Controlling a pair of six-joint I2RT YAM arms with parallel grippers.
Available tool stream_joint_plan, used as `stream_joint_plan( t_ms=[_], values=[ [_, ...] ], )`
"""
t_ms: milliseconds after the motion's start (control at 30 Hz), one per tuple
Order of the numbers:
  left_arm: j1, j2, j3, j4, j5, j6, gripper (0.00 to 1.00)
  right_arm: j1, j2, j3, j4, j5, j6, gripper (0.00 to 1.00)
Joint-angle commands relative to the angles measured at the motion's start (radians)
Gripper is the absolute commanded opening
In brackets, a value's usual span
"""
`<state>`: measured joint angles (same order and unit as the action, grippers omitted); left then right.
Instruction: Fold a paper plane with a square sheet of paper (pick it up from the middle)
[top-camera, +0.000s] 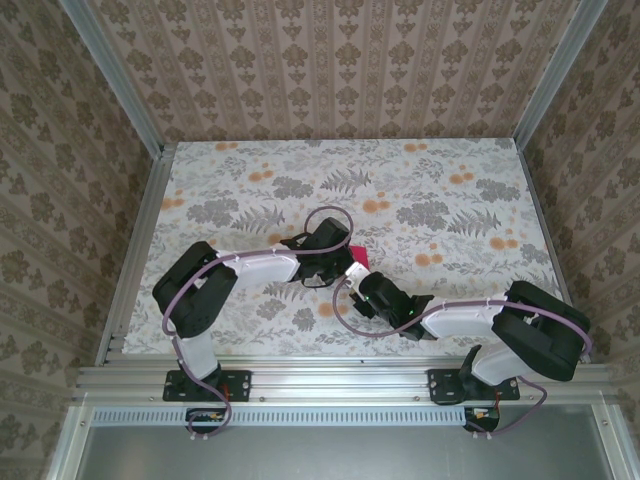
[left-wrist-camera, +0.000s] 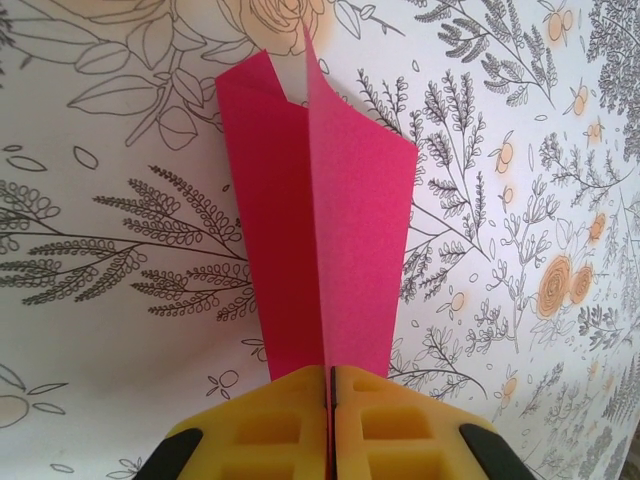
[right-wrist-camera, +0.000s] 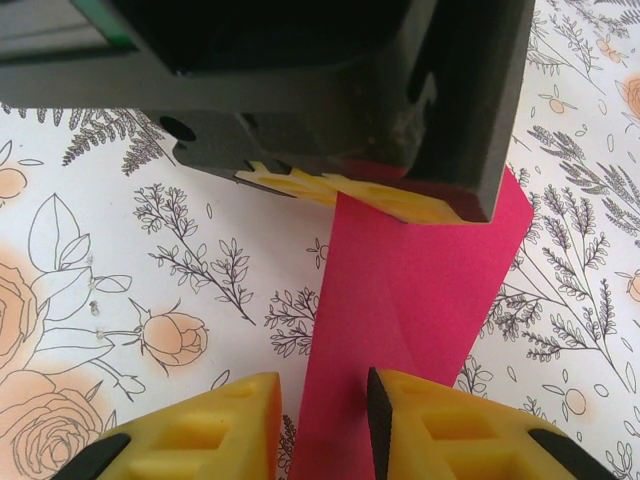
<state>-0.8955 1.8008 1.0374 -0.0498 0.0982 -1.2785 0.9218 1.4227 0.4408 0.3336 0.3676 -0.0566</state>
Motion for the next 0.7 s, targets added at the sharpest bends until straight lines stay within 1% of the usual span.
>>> stream_joint_plan(
  t_ms=[0, 200, 433, 533, 600, 667],
  values=[
    [0.003, 0.015, 0.028, -0.032, 0.007, 0.025, 0.09, 0.006, -0.025, 0.02, 0.006, 0.01, 0.02, 0.31],
    [0.003, 0.019, 0.031, -0.032, 0.009, 0.025, 0.09, 0.007, -0.025, 0.02, 0.004, 0.011, 0.029, 0.28],
    [0.002, 0.013, 0.029, -0.032, 0.009, 0.027, 0.11, 0.006, -0.016, 0.022, -0.002, 0.01, 0.063, 0.08],
    [0.003, -0.001, 0.019, -0.029, 0.001, 0.027, 0.15, -0.001, -0.009, 0.012, 0.011, -0.021, 0.102, 0.01],
    [0.004, -0.018, 0.011, -0.023, 0.0, 0.03, 0.18, -0.021, -0.005, 0.0, 0.035, -0.075, 0.147, 0.0],
    [0.005, -0.04, -0.003, -0.022, -0.006, 0.037, 0.29, -0.054, -0.007, -0.023, 0.079, -0.156, 0.209, 0.0]
  ],
)
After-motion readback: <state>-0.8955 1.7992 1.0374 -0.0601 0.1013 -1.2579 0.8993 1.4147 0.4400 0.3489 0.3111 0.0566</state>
